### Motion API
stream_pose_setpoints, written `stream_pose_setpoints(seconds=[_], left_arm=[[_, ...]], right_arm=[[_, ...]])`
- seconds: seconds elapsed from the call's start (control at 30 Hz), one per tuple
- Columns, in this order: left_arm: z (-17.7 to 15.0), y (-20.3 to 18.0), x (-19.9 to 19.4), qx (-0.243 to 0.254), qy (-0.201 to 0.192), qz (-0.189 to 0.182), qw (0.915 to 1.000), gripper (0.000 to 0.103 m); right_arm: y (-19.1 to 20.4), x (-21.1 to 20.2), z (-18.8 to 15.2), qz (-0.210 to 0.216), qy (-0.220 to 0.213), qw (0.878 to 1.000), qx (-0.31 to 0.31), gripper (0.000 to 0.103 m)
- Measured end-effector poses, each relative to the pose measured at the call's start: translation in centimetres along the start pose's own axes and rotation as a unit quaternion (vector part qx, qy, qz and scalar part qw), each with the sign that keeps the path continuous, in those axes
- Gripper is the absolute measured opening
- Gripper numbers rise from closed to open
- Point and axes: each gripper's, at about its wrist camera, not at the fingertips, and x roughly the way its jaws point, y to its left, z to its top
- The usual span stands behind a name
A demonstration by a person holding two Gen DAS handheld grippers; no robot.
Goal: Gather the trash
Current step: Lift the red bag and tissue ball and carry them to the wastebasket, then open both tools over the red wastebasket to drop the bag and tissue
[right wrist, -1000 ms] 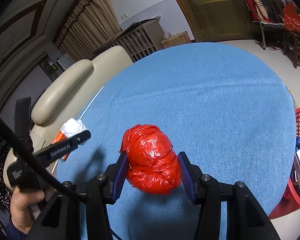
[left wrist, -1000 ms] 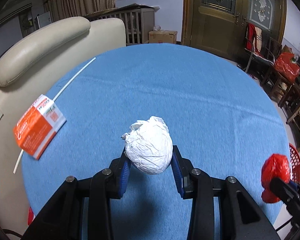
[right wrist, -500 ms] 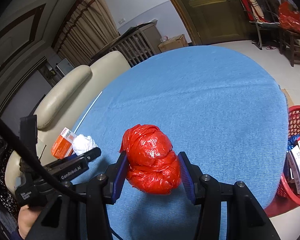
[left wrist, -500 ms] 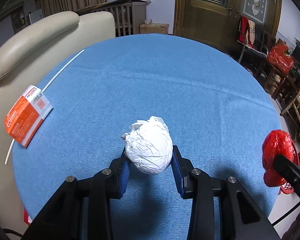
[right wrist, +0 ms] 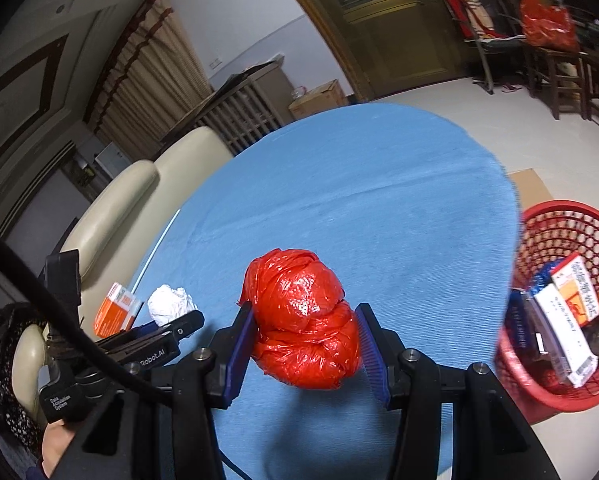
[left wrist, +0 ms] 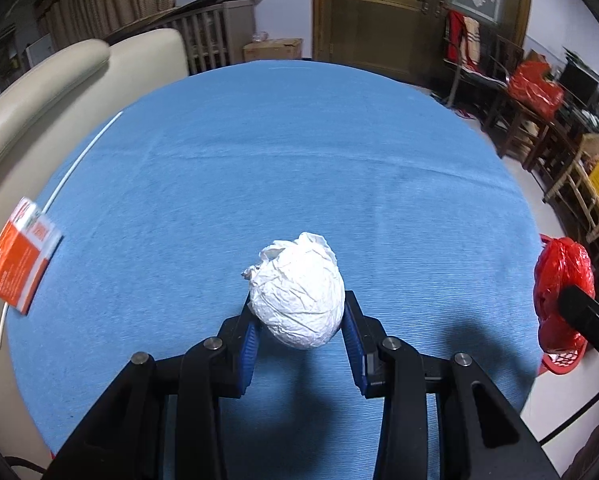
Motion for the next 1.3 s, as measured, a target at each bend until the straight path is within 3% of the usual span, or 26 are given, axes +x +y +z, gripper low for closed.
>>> stream_pose_setpoints(seconds=[0.33, 0.63, 0.9, 1.3], left_arm=[[0.3, -6.4, -0.4, 0.054, -0.003, -0.037, 0.9978, 0.040], [0.5, -11.1, -1.0, 0.094, -0.006, -0.066, 0.9933, 0.040], [0.4, -15.2, -1.7, 0.130, -0.008, -0.082, 0.9881, 0.040], [1.1, -19.6, -1.0, 0.158, 0.001, -0.093, 0.9830, 0.040]], right_arm=[[-6.9, -4.6, 1.0, -0.054, -0.039, 0.997, 0.048, 0.053], [-16.5, -9.9, 1.3, -0.132, -0.071, 0.980, 0.131, 0.053], [-21.6, -10.0, 2.1, -0.173, -0.065, 0.970, 0.161, 0.053], [-25.3, -8.0, 2.3, -0.218, -0.037, 0.961, 0.168, 0.055]])
